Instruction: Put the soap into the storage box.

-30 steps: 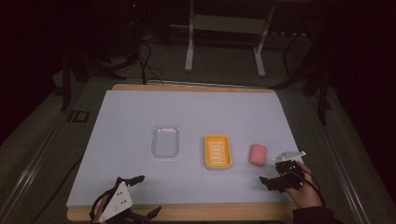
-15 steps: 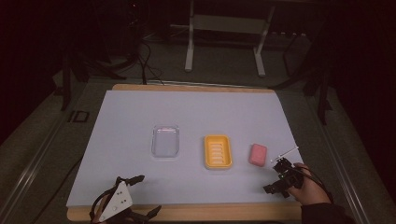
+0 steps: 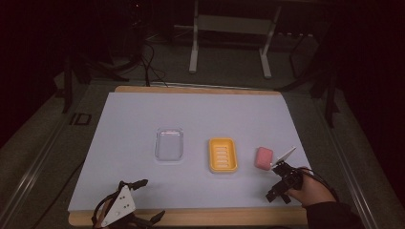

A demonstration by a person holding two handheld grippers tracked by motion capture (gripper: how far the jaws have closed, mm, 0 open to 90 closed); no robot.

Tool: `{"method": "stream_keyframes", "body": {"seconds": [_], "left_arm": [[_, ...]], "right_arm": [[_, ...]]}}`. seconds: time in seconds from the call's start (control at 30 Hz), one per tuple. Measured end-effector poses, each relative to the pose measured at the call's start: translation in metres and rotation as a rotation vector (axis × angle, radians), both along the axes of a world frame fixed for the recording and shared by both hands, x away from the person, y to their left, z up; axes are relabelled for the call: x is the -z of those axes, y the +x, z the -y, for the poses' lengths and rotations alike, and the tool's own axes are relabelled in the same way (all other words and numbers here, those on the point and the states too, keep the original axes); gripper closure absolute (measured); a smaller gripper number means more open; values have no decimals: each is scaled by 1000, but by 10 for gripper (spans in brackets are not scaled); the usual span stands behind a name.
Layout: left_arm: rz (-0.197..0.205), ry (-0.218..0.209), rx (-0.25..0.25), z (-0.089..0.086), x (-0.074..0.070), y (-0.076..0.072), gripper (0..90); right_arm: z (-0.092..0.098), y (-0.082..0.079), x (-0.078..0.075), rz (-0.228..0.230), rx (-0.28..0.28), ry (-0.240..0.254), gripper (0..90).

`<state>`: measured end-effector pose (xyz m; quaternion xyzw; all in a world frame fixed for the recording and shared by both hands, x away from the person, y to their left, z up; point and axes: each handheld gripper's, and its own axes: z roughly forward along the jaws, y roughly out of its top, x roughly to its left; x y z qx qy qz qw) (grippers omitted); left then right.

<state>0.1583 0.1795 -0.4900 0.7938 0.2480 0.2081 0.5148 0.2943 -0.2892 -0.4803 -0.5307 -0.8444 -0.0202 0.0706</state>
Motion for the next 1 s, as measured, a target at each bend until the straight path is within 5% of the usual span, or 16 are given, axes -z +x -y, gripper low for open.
{"method": "stream_keyframes", "body": {"seconds": [0.33, 0.63, 0.8, 1.0], "left_arm": [[1, -9, -1, 0, -1, -1, 3], [5, -18, 13, 1, -2, -1, 2], [7, -18, 15, 1, -2, -1, 3], [9, -17, 11, 2, -2, -2, 2]], "right_arm": [[-17, 8, -6, -30, 33, -34, 210], [-37, 15, -6, -92, 62, -145, 184], [-43, 21, -10, -129, 87, -149, 169], [-47, 35, -20, -102, 138, -135, 170]]}}
